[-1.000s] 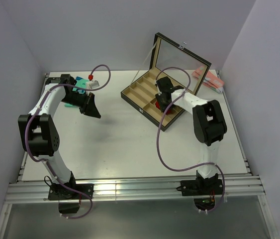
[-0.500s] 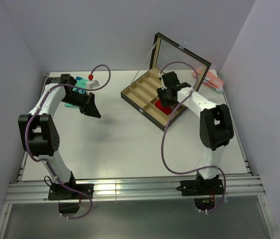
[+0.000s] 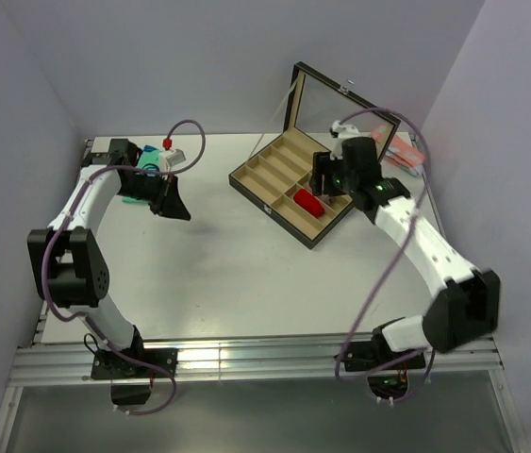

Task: Roll the socks
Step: Reset both arms

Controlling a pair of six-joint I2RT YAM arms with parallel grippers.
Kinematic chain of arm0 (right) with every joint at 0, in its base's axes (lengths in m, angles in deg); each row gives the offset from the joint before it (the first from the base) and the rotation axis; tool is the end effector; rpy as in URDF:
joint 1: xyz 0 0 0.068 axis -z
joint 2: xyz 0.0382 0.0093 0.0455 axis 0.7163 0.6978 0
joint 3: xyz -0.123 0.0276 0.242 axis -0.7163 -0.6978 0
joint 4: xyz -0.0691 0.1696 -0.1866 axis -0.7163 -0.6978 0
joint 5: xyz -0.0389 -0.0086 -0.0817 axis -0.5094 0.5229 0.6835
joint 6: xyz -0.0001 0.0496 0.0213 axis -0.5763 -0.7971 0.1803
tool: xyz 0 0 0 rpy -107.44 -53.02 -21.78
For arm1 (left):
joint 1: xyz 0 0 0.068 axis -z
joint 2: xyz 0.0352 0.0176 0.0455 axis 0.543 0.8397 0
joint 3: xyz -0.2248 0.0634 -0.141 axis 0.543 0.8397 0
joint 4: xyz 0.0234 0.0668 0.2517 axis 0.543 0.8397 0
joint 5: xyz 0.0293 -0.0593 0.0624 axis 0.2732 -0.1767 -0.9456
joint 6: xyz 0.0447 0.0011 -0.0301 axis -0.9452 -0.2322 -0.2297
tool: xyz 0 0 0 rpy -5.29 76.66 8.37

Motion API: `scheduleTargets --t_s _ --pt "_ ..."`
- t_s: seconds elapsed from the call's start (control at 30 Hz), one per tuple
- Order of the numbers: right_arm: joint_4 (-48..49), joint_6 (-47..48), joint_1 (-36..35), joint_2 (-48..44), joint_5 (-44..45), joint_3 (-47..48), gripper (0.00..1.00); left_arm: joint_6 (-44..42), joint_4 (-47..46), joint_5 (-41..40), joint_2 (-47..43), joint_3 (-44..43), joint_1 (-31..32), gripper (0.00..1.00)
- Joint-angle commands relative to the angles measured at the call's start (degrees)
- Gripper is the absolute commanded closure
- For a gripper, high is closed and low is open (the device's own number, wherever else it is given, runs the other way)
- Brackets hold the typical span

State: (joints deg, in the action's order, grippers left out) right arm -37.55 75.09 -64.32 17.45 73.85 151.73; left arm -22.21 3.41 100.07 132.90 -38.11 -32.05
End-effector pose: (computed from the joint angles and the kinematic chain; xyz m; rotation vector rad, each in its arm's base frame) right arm 0.3145 0.1069 0.3198 -0.2497 2.2056 0.2792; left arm 0.3381 -0.0341 0.2758 0.8617 2.2977 -1.1529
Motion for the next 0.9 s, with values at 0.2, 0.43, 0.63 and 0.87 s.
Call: scheduleTargets --t_s 0.2,0.43,0.63,0.87 --pt "13.55 -10.19 0.20 -33.47 -0.62 -20.51 0.26 16.62 -20.49 -6.72 -18.86 11.21 1.44 0.83" --pt "10.21 -12.74 0.29 -50.64 3.34 -32.19 0.23 19.98 -26.47 -12.35 -25.56 15.44 3.03 0.81" --pt "10.82 -15.47 0.29 -58.91 4.48 -37.74 0.23 20.41 -27.53 -13.76 -26.97 16.94 3.29 0.81" --pt "11.08 -15.47 0.20 -59.18 4.39 -37.58 0.21 20.24 -27.62 -13.76 -27.32 17.46 3.29 0.80"
